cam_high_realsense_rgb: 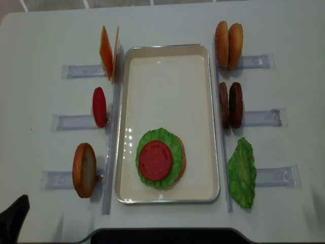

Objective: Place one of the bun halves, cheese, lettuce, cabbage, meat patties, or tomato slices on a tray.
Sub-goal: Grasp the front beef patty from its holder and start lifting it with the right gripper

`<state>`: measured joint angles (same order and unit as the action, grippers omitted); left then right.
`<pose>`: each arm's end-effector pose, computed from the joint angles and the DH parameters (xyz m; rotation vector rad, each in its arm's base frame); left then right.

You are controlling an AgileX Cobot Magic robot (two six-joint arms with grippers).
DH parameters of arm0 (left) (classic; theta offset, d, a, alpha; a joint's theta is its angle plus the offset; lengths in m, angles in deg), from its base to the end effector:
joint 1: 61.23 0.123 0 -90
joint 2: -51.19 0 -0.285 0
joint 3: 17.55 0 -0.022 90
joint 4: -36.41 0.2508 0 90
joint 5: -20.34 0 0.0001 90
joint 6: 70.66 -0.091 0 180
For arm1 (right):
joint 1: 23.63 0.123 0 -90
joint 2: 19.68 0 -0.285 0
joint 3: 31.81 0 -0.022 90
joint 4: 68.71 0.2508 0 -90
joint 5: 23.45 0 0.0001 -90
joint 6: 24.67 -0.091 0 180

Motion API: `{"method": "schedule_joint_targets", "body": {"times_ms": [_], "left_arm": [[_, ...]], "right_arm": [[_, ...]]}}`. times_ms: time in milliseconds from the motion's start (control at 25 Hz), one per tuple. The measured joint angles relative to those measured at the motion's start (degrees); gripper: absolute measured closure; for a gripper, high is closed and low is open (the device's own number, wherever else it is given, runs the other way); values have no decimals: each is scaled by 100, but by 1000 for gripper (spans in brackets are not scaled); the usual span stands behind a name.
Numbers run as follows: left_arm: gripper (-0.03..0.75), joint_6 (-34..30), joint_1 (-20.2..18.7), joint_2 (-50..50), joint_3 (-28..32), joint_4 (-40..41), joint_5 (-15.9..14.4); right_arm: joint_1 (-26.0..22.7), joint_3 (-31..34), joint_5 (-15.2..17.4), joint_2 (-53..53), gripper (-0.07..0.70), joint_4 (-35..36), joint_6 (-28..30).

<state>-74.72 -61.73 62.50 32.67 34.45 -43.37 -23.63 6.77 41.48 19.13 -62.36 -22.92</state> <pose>0.0047 -0.0028 0.2652 0.0877 2.1835 -0.0069 0.0733 0.0091 0.3063 -0.0221 2.4797 0.1315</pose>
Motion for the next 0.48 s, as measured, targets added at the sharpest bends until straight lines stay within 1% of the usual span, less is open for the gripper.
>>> {"method": "schedule_joint_targets", "body": {"times_ms": [280, 480], "left_arm": [[57, 0, 0, 0, 0, 0, 0], [57, 0, 0, 0, 0, 0, 0]], "right_arm": [[0, -1097, -5, 1906, 166, 73, 226], [0, -1927, 0, 2925, 166, 73, 262]]}}
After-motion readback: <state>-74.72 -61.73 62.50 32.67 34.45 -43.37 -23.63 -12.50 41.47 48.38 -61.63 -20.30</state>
